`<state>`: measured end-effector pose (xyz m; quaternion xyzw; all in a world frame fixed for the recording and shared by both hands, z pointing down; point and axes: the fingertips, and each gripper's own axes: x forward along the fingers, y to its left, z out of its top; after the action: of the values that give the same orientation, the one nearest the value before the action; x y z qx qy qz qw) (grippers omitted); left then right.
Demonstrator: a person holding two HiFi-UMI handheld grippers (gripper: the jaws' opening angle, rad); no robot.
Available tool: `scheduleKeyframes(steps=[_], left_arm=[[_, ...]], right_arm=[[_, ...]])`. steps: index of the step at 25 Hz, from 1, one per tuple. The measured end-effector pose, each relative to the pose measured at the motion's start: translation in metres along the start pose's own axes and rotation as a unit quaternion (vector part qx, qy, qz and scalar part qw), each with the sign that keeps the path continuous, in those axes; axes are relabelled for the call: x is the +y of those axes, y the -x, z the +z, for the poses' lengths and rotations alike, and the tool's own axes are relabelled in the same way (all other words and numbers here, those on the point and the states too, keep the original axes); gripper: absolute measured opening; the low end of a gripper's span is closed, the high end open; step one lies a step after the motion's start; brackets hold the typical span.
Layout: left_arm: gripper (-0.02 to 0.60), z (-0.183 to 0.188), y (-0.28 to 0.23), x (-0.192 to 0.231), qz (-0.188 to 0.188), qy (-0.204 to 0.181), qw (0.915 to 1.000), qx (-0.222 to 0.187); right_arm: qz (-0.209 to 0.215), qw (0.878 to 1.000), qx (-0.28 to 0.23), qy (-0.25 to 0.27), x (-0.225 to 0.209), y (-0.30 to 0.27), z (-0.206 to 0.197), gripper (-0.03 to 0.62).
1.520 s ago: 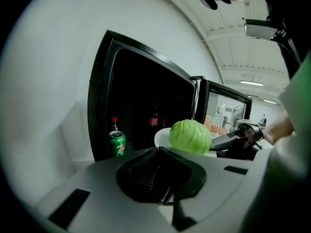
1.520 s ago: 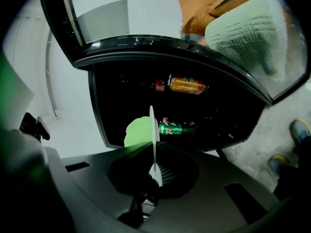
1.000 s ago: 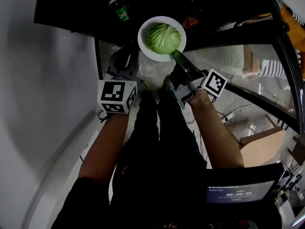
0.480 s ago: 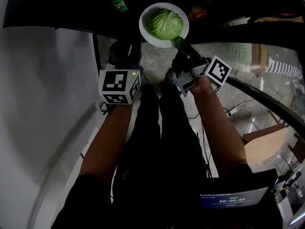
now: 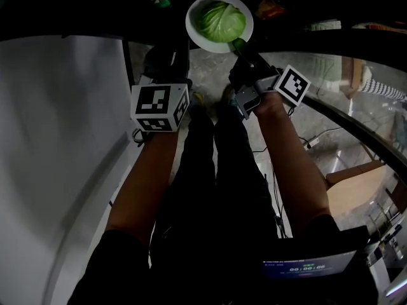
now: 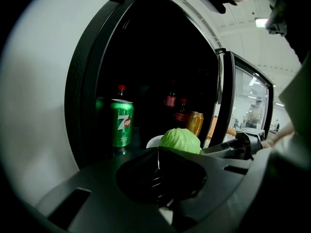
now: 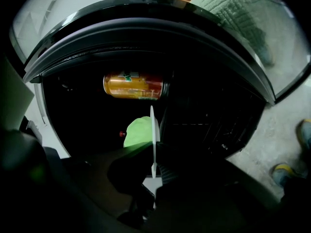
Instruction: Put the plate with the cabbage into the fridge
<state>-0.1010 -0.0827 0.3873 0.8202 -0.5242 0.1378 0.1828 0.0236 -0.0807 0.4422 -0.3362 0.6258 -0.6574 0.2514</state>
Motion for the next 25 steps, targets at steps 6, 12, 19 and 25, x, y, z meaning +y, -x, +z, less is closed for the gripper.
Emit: scheduleKeyframes(steps=[6,12,19,25], left_arm=[[0.005,-0.007,0.0,0.005,0.003,0.007,1.0,-0.002],[0.005,-0.009,-0.006,0.008,0.003,0.014,0.9999,0.001],[0.005,-0.003,-0.01,0.014,0.003,0.018,0.9998,0.004],[0.005,-0.003,-0.01,0.015,0.004,0.021,0.9997,0.008]], right_arm=[[-0.001,1.0,-0.014,-0.004,-0.007,-0.004,0.004,0.017],[-0.003,1.0,-0.019,-0.007,-0.006,-0.016,0.012,0.017],[-0.007,1.0,-0.024,-0.011,-0.002,-0.023,0.013,0.017],[0.0,0.999,-0.03,-0.011,0.0,-0.023,0.014,0.017]])
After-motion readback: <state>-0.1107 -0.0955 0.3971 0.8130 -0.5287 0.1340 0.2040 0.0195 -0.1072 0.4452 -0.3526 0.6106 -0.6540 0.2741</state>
